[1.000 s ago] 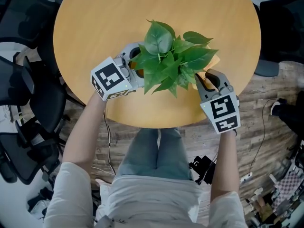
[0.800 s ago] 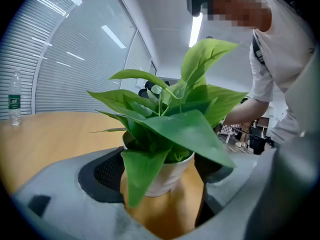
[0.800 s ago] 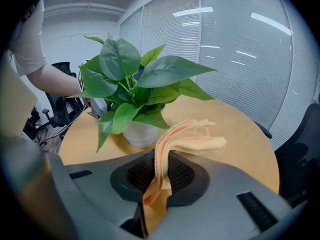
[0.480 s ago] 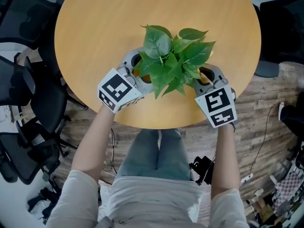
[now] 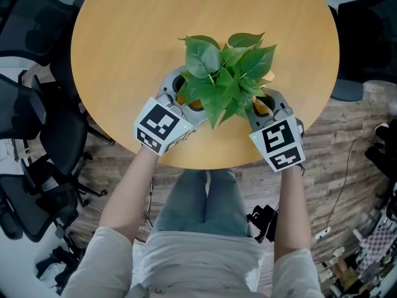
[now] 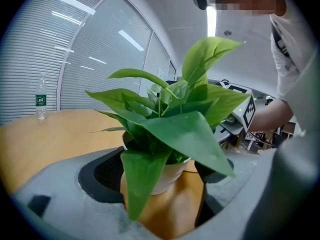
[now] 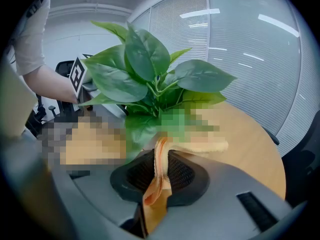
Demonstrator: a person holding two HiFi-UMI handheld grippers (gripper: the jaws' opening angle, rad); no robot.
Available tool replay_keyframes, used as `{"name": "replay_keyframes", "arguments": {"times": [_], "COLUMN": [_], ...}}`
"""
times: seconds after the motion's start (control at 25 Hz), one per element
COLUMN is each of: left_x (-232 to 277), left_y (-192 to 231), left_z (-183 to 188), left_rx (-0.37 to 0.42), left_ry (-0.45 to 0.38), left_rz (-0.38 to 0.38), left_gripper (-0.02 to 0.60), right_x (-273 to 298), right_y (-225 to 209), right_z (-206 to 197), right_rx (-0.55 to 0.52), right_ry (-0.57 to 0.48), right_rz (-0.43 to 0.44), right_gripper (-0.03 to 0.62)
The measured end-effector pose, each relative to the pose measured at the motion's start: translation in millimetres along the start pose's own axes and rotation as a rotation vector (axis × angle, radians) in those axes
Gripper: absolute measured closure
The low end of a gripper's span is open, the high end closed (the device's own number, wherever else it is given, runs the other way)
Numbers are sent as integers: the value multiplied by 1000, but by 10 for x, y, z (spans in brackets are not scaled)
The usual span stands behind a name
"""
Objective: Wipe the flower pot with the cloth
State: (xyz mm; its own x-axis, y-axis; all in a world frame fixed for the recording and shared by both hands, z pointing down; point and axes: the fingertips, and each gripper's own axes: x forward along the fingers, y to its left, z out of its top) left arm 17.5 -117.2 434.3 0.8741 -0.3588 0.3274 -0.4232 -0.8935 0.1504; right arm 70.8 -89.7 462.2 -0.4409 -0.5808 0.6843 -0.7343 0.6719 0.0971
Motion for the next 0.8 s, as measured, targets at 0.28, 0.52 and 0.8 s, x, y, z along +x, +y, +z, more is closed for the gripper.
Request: {"name": "replay_keyframes", "arguments": {"times": [0.28, 0.52, 0.8], "left_x": [18, 52, 47], "left_y": [10, 11, 2], "left_z": [8, -7, 0], "left_rx": [-43, -81, -118], "left_ry": [-9, -8, -9], "left_rz": [105, 188, 265], "left_gripper": [133, 135, 135], "right_x": [-32, -36, -56], "right_y": [77, 126, 225], "right_z": [-25, -44, -32], "right_rx": [6, 12, 15], "right_ry": [-1, 1, -1], "right_rz": [9, 14, 19], "right_gripper": [544, 545, 545]}}
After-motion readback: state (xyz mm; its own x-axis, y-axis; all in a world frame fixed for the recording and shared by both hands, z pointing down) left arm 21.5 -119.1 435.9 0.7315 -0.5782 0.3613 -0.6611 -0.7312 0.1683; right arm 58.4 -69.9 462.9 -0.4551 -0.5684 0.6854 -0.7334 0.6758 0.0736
